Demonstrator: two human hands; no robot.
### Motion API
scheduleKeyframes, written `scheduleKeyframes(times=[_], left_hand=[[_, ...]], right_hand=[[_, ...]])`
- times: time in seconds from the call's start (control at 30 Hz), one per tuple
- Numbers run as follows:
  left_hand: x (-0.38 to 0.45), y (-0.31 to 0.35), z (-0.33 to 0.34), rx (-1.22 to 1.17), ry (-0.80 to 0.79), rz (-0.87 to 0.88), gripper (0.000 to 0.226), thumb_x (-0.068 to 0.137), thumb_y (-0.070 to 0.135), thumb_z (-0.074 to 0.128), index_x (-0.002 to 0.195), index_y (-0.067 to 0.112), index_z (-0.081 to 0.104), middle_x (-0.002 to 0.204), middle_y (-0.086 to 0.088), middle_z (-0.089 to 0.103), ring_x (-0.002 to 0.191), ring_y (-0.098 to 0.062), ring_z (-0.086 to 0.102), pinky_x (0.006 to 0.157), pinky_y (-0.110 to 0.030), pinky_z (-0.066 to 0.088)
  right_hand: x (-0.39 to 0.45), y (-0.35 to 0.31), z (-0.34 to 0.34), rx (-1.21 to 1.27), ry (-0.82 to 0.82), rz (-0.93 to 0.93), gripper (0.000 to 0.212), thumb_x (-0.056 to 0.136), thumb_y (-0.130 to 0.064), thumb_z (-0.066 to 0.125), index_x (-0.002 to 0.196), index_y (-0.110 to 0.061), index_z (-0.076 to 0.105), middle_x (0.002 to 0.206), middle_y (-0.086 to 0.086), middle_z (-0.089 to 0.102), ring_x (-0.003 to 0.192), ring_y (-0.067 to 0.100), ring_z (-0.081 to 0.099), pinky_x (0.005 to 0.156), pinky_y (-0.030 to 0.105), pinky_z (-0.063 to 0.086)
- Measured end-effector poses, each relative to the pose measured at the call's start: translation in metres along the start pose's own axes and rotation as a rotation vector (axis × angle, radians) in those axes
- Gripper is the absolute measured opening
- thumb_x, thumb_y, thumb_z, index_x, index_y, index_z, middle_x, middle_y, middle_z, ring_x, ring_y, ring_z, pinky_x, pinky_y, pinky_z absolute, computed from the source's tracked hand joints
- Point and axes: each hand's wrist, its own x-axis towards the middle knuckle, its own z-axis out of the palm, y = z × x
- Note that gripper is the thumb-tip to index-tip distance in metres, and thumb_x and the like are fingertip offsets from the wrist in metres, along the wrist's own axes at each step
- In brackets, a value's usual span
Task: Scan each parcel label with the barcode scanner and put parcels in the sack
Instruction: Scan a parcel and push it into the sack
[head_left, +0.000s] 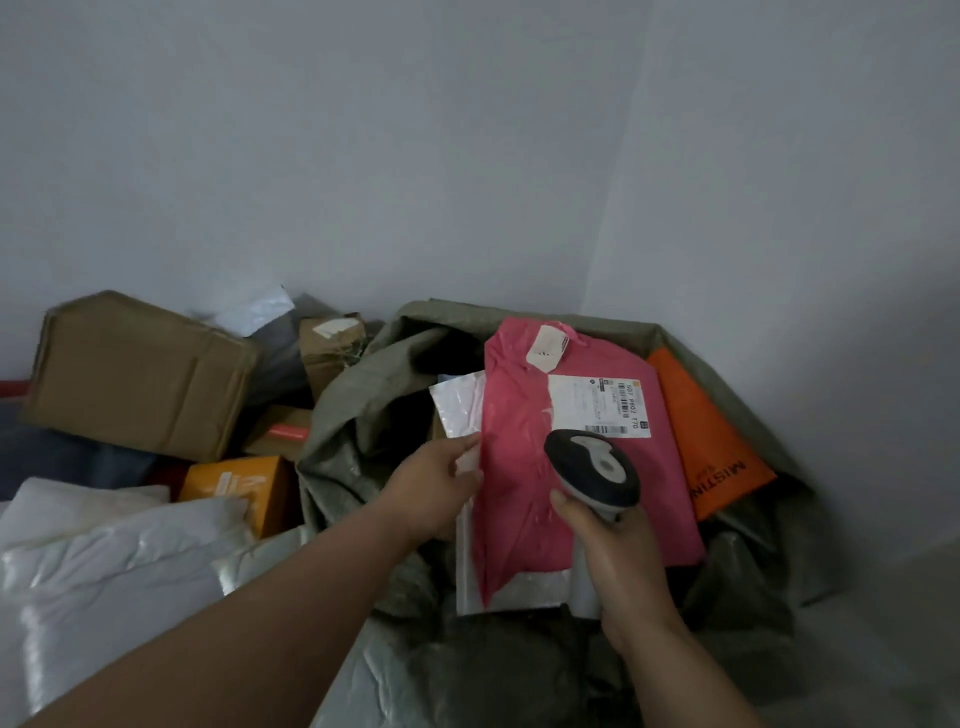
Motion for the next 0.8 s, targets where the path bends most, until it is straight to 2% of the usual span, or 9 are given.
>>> scheduleKeyframes(times=[0.1,0.17,0.23,0.3,0.37,0.43,0.53,0.7,0.8], left_hand=[[-0.018,-0.008,-0.025,-0.035,0.064,-0.006,0.038,0.097,0.017,0.059,0.133,0.03,0.056,0.119,0.007,0.065,0.111,-0.011,0.062,0.088,-0.022,0.045],[-0.037,-0.018,-0.045,-0.052,0.123,-0.045,0.037,0.099,0.018,0.058,0.134,0.028,0.056,0.122,0.01,0.059,0.112,-0.009,0.058,0.088,-0.021,0.045],[-0.059,-0.035,-0.066,-0.049,0.181,-0.069,0.035,0.098,0.02,0.058,0.133,0.023,0.059,0.118,0.006,0.063,0.104,-0.01,0.061,0.079,-0.02,0.046],[-0.087,-0.053,-0.089,-0.063,0.23,-0.062,0.029,0.096,0.02,0.061,0.125,0.022,0.065,0.11,0.004,0.068,0.101,-0.013,0.064,0.083,-0.025,0.05],[-0.108,-0.067,-0.108,-0.063,0.264,-0.075,0.019,0.096,0.019,0.061,0.113,0.023,0.069,0.105,0.004,0.07,0.1,-0.016,0.066,0.089,-0.031,0.05],[-0.142,-0.085,-0.134,-0.049,0.298,-0.115,0.021,0.097,0.019,0.059,0.116,0.021,0.068,0.11,0.0,0.069,0.102,-0.019,0.064,0.088,-0.031,0.048],[-0.191,-0.113,-0.168,-0.007,0.298,-0.161,0.031,0.099,0.023,0.056,0.129,0.019,0.063,0.123,-0.003,0.064,0.109,-0.02,0.061,0.09,-0.031,0.047],[-0.255,-0.149,-0.206,0.008,0.292,-0.2,0.027,0.099,0.027,0.056,0.123,0.02,0.065,0.112,0.001,0.065,0.098,-0.017,0.063,0.09,-0.034,0.053],[-0.273,-0.158,-0.214,0.07,0.249,-0.177,0.027,0.1,0.026,0.053,0.124,0.019,0.065,0.119,0.002,0.064,0.102,-0.014,0.061,0.091,-0.03,0.05]], right_hand=[[-0.019,-0.012,0.013,-0.004,-0.083,-0.001,0.024,0.083,-0.019,0.077,0.097,-0.036,0.067,0.085,-0.022,0.073,0.09,-0.003,0.064,0.078,0.023,0.046],[-0.037,-0.018,0.027,-0.044,-0.119,0.006,0.02,0.084,-0.018,0.076,0.096,-0.032,0.068,0.083,-0.015,0.073,0.086,0.001,0.064,0.074,0.022,0.046],[-0.059,-0.023,0.042,-0.08,-0.142,0.02,0.015,0.084,-0.017,0.075,0.094,-0.027,0.07,0.083,-0.011,0.073,0.083,0.003,0.065,0.068,0.019,0.047],[-0.085,-0.028,0.061,-0.109,-0.165,0.055,0.004,0.085,-0.018,0.075,0.087,-0.02,0.072,0.074,-0.007,0.073,0.072,0.005,0.066,0.058,0.015,0.048],[-0.105,-0.03,0.072,-0.132,-0.186,0.081,0.009,0.084,-0.02,0.076,0.085,-0.012,0.074,0.072,0.003,0.073,0.07,0.014,0.067,0.06,0.021,0.051],[-0.137,-0.03,0.09,-0.163,-0.206,0.092,0.016,0.083,-0.023,0.077,0.086,-0.008,0.074,0.076,0.012,0.074,0.072,0.019,0.067,0.068,0.031,0.052],[-0.186,-0.023,0.115,-0.182,-0.209,0.087,0.021,0.082,-0.025,0.078,0.088,-0.006,0.074,0.075,0.011,0.073,0.07,0.019,0.066,0.068,0.031,0.051],[-0.247,-0.011,0.149,-0.132,-0.176,0.075,0.02,0.083,-0.021,0.077,0.1,-0.013,0.071,0.081,0.009,0.071,0.073,0.02,0.067,0.067,0.034,0.053],[-0.27,-0.007,0.157,-0.119,-0.167,0.102,0.021,0.083,-0.022,0.077,0.1,-0.012,0.069,0.083,0.01,0.07,0.072,0.02,0.066,0.065,0.034,0.05]])
